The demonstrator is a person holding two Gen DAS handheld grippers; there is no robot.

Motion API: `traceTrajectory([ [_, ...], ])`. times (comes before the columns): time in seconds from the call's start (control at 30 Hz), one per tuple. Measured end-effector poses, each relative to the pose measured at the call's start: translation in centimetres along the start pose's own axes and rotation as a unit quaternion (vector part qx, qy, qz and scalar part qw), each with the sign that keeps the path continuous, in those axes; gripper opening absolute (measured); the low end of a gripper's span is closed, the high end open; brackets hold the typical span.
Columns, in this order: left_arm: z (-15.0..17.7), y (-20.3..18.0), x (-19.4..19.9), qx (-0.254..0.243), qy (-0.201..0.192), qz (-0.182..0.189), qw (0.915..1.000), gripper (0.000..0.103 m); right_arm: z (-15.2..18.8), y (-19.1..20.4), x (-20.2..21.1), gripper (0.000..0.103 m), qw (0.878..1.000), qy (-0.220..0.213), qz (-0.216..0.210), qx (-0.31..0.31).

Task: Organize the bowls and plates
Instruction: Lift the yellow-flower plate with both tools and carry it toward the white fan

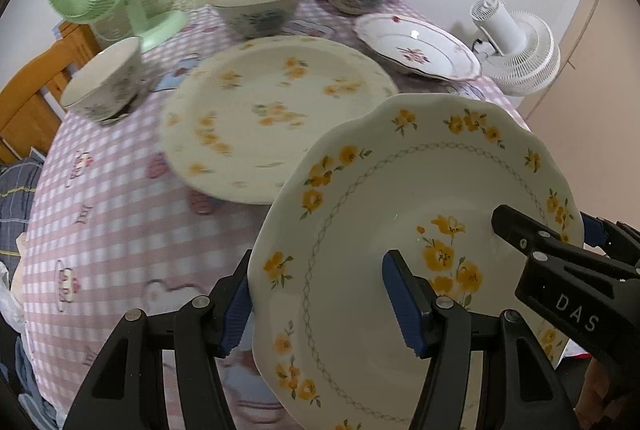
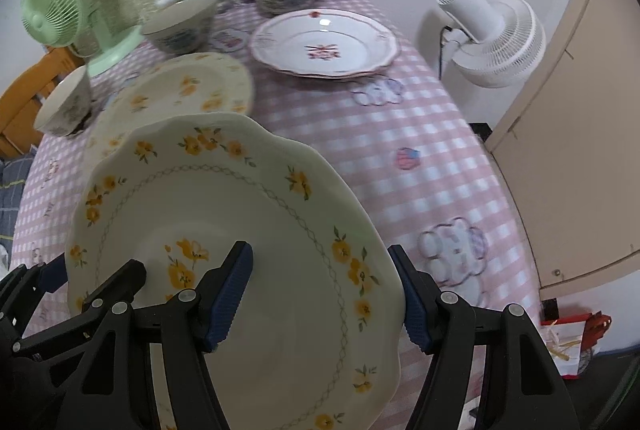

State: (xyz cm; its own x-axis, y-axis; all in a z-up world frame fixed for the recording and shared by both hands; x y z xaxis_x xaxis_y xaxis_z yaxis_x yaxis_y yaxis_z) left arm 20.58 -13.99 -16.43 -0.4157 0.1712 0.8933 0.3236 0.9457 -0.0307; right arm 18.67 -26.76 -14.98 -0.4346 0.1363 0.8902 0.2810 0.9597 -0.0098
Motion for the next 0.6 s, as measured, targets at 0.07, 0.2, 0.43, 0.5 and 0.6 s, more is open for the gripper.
traceTrajectory([
  [0.07, -0.2, -1.2, -0.5, -0.001, 0.004, -0.001, 1.0000, 0.062, -0.2, -1.3, -0.5, 0.071, 1.000, 0.004, 0.000, -0.003],
  [0.2, -0.6, -2.9, -1.5, 0.004, 0.009, -0.007, 0.9999, 0.062, -0.7, -3.6, -1.5, 0.071, 1.000, 0.011, -0.004, 0.001],
  [0.43, -1.3, -4.9, -2.9, 0.009, 0.018, -0.026, 0.9995, 0.062, -1.3, -5.9, -3.7, 0.071, 0.999, 0.031, -0.017, 0.007],
  [0.5, -1.6, -5.1, -3.2, 0.012, 0.020, -0.032, 0.9992, 0.062, -1.3, -6.1, -4.1, 0.071, 0.999, 0.036, -0.021, 0.011],
  [0.6, -1.9, -5.3, -3.7, 0.016, 0.022, -0.042, 0.9988, 0.062, -1.4, -6.4, -4.8, 0.071, 0.999, 0.043, -0.028, 0.016],
])
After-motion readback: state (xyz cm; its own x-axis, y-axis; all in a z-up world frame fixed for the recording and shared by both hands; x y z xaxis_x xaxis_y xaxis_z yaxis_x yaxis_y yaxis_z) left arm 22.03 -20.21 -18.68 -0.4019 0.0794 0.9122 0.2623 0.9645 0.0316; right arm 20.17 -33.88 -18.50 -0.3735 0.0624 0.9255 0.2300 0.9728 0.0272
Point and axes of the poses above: each gripper's, at about its wrist camera, not at the fingertips, and x roughly against the way its jaws point, y to its left, z to its underside, the point moved 7 cm from there along -x, roughly the way its jaws point, and after that the axes turned 2 degrees about -x, right-handed, at the moved point
